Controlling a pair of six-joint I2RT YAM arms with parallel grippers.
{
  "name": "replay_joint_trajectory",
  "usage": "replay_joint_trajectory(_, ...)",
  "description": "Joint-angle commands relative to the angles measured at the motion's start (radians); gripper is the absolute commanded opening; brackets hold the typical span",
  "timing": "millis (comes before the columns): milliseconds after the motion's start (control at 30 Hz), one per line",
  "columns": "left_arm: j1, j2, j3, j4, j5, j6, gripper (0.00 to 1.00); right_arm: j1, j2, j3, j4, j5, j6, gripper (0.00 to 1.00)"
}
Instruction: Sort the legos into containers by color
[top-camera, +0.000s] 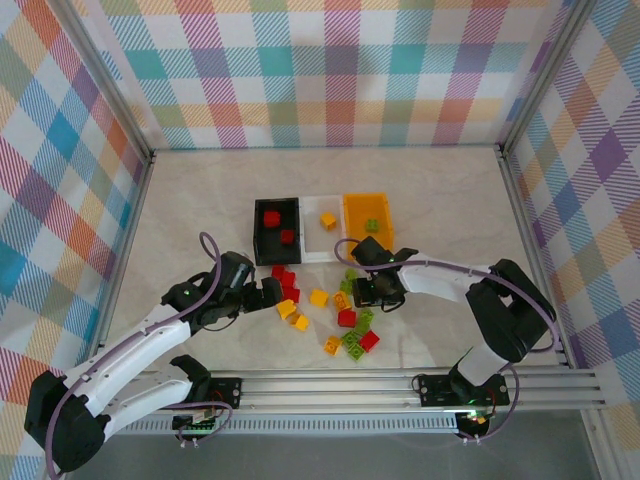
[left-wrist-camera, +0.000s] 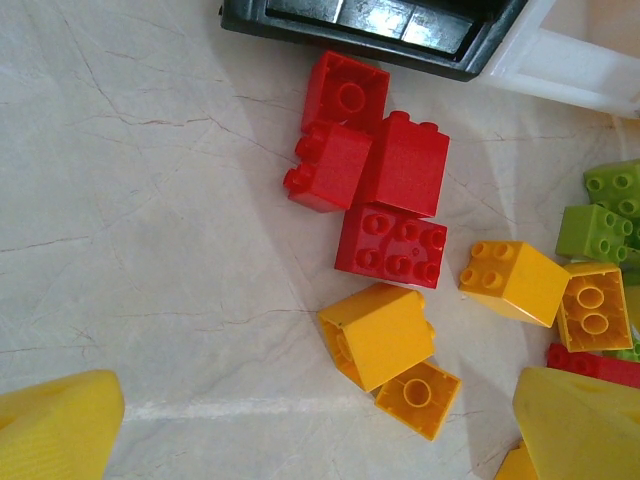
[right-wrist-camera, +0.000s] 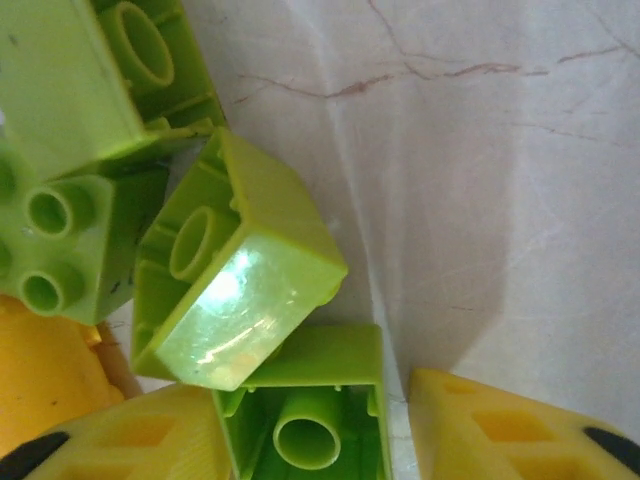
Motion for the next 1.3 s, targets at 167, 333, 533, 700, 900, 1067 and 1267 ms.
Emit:
replay_joint_trajectory(167, -0.005, 0.002, -0.018, -0.005, -0.002, -0.009, 1.00, 0.012, -0.042, -0.014, 0.016, -0.017, 0.002, 0.35)
replay_joint_trajectory(333, -0.003, 0.003, -0.008, -0.005, -0.007, -0.013, 1.00, 0.012, -0.210, -0.059, -0.037, -0.025, 0.034, 0.34)
replay_joint_trajectory(533, -0.003, -0.001, -0.002, 0.005, -0.022, -0.021, 1.00, -0.044, -0.265, 0.087, -0.072, 0.051, -0.006, 0.34)
replay_joint_trajectory(700, -0.003, 0.000, -0.003, 0.004, -0.021, -0.027, 1.00, -0.129, -0.059, 0.293, -0.037, 0.073, -0.003, 0.36)
replay_joint_trajectory(900, -0.003, -0.016, 0.007, -0.034, -0.026, -0.018, 1.00, -0.189, 0.197, 0.536, -0.070, 0.101, 0.027, 0.37)
replay_joint_trajectory(1067, -0.003, -0.029, -0.003, -0.017, -0.011, -0.005, 1.00, -0.206, 0.278, 0.650, -0.095, 0.093, 0.040, 0.60)
replay_joint_trajectory(1267, -0.030, 0.018, 0.009, 0.016, 0.034, 0.025, 0.94, -0.194, 0.188, 0.610, -0.079, 0.065, 0.024, 0.73)
